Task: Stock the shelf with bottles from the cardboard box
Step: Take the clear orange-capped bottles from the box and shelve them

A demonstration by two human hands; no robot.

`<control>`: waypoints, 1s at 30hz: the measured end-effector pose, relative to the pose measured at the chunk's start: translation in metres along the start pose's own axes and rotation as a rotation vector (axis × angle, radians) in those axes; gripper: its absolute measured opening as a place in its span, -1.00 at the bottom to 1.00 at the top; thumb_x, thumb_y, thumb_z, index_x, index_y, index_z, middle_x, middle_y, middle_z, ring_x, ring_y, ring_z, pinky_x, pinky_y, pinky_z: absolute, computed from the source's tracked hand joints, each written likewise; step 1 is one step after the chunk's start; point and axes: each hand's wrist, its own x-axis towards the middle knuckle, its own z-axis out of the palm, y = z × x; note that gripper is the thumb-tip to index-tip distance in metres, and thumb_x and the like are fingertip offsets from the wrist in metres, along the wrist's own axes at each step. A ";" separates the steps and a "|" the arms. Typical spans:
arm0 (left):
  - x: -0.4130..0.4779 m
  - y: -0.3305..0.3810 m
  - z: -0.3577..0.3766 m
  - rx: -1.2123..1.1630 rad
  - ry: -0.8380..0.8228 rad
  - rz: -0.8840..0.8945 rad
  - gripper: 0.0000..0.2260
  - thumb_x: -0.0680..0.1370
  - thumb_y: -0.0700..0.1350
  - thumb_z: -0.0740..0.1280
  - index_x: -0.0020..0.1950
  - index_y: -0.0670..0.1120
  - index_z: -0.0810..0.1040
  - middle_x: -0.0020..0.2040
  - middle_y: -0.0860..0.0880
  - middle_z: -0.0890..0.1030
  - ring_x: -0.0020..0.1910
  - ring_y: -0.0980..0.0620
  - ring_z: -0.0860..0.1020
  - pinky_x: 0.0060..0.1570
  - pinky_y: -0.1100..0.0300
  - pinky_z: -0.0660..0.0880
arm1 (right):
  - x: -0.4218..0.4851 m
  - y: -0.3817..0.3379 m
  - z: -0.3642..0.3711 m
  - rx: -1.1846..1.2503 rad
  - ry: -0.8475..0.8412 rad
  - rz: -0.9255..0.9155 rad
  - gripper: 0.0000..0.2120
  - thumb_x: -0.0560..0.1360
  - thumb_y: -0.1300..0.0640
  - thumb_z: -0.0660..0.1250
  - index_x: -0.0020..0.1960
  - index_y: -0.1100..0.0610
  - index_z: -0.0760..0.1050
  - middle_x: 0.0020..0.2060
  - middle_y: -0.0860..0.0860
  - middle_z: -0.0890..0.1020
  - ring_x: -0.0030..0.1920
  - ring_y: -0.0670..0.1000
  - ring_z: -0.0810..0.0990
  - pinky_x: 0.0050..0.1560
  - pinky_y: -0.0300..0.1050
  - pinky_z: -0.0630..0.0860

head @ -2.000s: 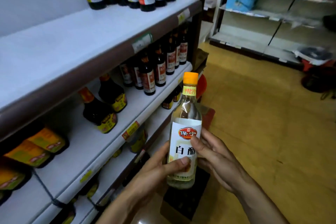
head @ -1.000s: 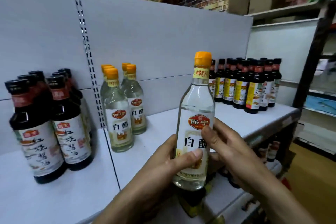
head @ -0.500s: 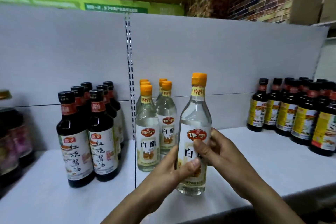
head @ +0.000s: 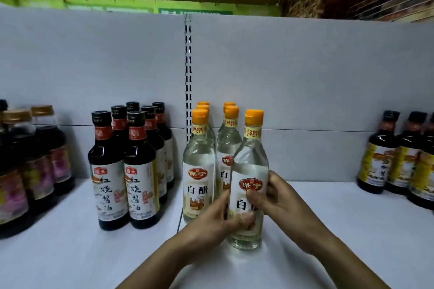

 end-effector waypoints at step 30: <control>-0.011 -0.004 -0.046 0.607 0.767 0.363 -0.83 0.56 0.06 0.42 -0.05 0.14 0.43 -0.22 0.06 0.59 -0.23 0.15 0.59 -0.27 0.19 0.60 | 0.033 0.023 -0.006 -0.090 -0.103 0.061 -0.52 0.49 -0.20 0.37 0.38 -0.27 0.35 0.19 -0.29 0.66 0.20 -0.22 0.63 0.20 -0.16 0.61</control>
